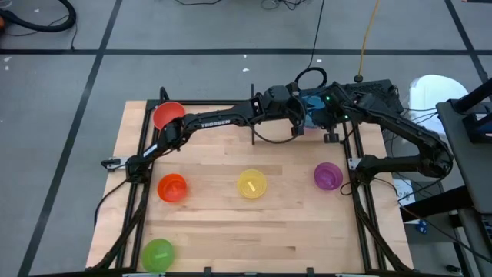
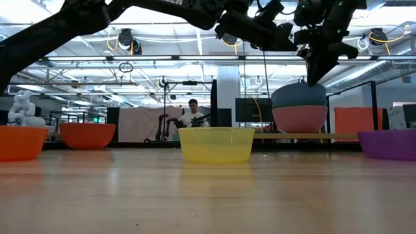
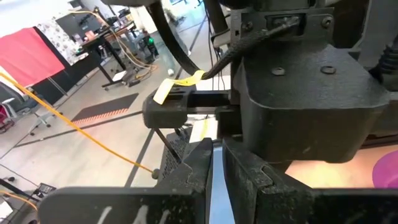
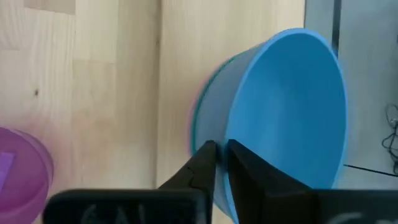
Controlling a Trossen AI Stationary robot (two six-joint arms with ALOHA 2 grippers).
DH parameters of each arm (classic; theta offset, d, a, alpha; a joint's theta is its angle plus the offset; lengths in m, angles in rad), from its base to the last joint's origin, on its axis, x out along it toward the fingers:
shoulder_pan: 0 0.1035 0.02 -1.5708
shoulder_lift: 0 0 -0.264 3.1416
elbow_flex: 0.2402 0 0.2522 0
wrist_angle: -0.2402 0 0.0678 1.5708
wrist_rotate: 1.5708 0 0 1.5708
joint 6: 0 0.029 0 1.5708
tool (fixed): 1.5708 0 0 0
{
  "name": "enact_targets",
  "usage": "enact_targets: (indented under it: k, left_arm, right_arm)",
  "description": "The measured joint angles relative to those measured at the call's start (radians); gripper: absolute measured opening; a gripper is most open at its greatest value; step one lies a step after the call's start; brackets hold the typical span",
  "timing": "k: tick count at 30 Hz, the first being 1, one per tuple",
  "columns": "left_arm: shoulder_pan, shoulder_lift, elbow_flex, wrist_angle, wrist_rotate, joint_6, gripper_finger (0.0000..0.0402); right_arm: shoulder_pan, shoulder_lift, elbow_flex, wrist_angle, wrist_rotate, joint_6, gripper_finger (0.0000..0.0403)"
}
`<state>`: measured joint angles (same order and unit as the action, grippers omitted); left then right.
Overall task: Place and stack bowls onto a shelf
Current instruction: Stack the blue bowl on top of the green bowl on the shelf, then stack the orange bowl on top of the blue bowl on the shelf
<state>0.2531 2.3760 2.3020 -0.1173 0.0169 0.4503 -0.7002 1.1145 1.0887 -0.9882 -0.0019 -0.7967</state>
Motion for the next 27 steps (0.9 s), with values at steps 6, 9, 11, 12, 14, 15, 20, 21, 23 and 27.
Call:
enact_targets:
  k: [6, 9, 11, 12, 14, 15, 20, 21, 23, 27]
  left_arm:
    - [0.000, 0.000, 0.000, 0.001, 0.000, 0.006, 0.0042]
    - [0.000, 0.000, 0.000, 0.001, -0.015, 0.032, 0.0042]
    - [-0.003, 0.000, 0.000, 0.001, -0.033, 0.048, 0.0042]
    - [-0.004, -0.004, 0.000, -0.002, -0.042, 0.050, 0.0042]
    - [-0.007, -0.016, 0.000, -0.025, -0.056, 0.053, 0.0042]
    - [-0.007, -0.025, 0.000, -0.031, -0.066, 0.054, 0.0042]
    - [-0.007, -0.103, 0.000, -0.170, -0.130, 0.047, 0.0042]
    - [-0.007, -0.121, 0.000, -0.205, -0.145, 0.038, 0.0042]
    - [-0.006, -0.155, 0.000, -0.293, -0.179, 0.025, 0.0042]
    - [-0.002, -0.240, 0.000, -0.509, -0.244, -0.003, 0.0042]
  right_arm:
    - [0.001, -0.006, 0.000, 0.003, 0.000, 0.009, 0.0082]
    - [0.007, -0.035, 0.000, 0.031, 0.001, -0.015, 0.0098]
    - [0.009, -0.061, 0.000, 0.053, 0.002, -0.023, 0.0104]
    - [0.009, -0.074, 0.000, 0.064, 0.000, -0.026, 0.0105]
    - [0.009, -0.098, 0.000, 0.081, -0.020, -0.011, 0.0106]
    - [0.008, -0.106, 0.000, 0.084, -0.052, 0.009, 0.0105]
    - [0.009, -0.109, 0.000, 0.079, -0.210, 0.076, 0.0097]
    - [0.012, -0.109, 0.000, 0.079, -0.212, 0.076, 0.0095]
    - [0.016, -0.111, 0.000, 0.079, -0.209, 0.077, 0.0091]
    - [0.028, -0.134, 0.000, 0.083, -0.209, 0.066, 0.0089]
